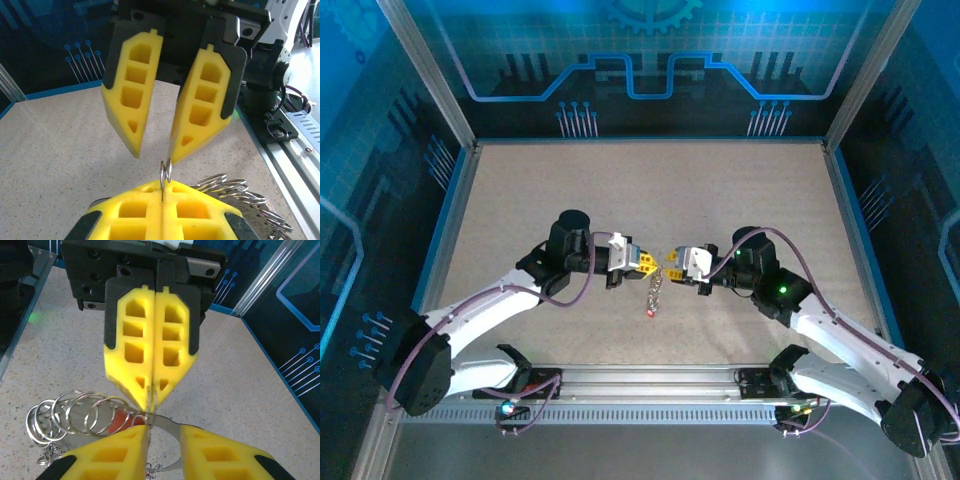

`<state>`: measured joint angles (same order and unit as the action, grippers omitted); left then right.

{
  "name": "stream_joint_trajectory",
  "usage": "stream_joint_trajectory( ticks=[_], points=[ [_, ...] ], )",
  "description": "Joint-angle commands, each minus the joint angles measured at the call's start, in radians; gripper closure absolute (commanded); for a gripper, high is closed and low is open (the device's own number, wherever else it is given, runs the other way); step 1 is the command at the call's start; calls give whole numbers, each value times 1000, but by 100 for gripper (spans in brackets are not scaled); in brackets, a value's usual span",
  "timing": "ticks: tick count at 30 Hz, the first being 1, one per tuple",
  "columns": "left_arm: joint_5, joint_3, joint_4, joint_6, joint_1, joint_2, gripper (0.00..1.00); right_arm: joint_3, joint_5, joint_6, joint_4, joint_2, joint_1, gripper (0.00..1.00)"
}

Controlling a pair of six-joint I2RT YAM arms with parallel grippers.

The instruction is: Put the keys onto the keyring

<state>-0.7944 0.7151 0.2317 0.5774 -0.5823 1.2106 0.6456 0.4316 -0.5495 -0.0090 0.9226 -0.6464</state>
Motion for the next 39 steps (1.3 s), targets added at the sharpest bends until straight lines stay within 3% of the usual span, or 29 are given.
stream_joint_trajectory(
  ticks=[1,7,12,39],
  points=[
    [-43,-9,81,-7,5,-30,100,-19,34,15,11,1,7,75],
    [-51,-10,101,-17,5,-25,100,-6,49,13,10,17,8,77],
    [-61,-10,115,-25,5,-24,100,6,58,15,3,33,8,89],
    [-94,-3,176,-47,-4,43,100,-43,101,62,120,15,17,83]
  ],
)
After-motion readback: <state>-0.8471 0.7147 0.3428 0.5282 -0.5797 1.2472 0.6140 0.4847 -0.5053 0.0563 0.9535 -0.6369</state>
